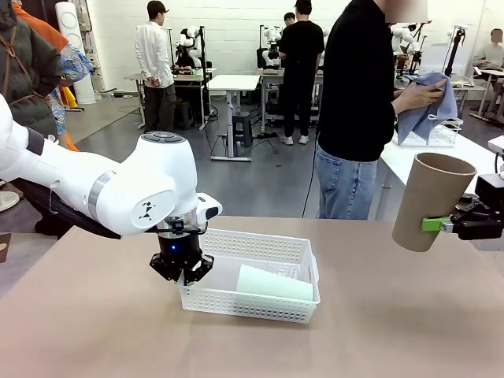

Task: Clean and organize the cups into the basket.
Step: Pick up the Reusable plastic cup from the right side of the table and stack it inside the Organizing basket in the center of the table.

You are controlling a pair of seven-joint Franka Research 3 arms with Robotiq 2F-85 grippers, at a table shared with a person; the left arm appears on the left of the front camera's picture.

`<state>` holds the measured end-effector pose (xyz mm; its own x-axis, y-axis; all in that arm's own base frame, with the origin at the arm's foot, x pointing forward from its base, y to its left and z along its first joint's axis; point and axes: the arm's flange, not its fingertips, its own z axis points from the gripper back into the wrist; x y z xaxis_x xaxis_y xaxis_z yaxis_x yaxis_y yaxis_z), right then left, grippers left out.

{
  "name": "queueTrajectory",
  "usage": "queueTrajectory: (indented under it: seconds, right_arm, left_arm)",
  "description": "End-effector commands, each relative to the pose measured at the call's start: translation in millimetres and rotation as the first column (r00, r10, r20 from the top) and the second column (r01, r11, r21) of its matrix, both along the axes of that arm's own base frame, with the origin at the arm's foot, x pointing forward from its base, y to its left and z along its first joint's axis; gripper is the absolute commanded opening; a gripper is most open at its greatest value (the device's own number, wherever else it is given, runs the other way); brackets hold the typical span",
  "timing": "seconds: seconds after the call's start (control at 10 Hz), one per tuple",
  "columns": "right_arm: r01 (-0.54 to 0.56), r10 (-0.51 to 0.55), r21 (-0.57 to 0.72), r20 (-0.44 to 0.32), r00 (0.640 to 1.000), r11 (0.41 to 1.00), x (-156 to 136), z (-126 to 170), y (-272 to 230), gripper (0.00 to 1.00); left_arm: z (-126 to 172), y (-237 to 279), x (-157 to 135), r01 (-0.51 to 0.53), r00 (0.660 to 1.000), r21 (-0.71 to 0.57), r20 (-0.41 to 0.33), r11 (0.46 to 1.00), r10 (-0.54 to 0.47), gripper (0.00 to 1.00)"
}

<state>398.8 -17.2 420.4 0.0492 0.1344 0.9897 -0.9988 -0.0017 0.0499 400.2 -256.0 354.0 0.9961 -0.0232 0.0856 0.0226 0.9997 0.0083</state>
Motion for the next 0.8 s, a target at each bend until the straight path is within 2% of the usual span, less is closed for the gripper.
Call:
queueTrajectory:
  seconds: [0.0, 0.3, 0.4, 0.5, 0.7]
  right_arm:
    - [-0.049, 0.049, 0.004, 0.005, 0.999, 0.999, 4.6, -12.5, 2.4, 0.70]
    - [-0.049, 0.049, 0.004, 0.005, 0.999, 0.999, 4.6, -12.5, 2.4, 0.70]
    - [-0.023, 0.023, 0.001, -0.009, 1.000, 1.000, 1.6, -14.1, 2.6, 0.82]
    - [-0.017, 0.022, -0.125, 0.037, 0.999, 0.992, -9.7, 10.4, 20.2, 0.82]
    - [-0.055, 0.077, -0.379, 0.042, 0.996, 0.924, 3.2, 70.2, 80.3, 0.82]
  left_arm:
    - [1.3, 0.2, -1.2, -0.003, 1.000, 0.000, 0.011, 1.000, 0.003, 0.00]
    - [1.3, 0.2, -1.2, -0.003, 1.000, 0.000, 0.011, 1.000, 0.003, 0.00]
    - [1.3, 0.2, -1.2, -0.003, 1.000, 0.000, 0.011, 1.000, 0.003, 0.00]
    - [1.3, 0.2, -1.2, -0.003, 1.000, 0.000, 0.011, 1.000, 0.003, 0.00]
    - [1.3, 0.2, -1.2, -0.003, 1.000, 0.000, 0.011, 1.000, 0.003, 0.00]
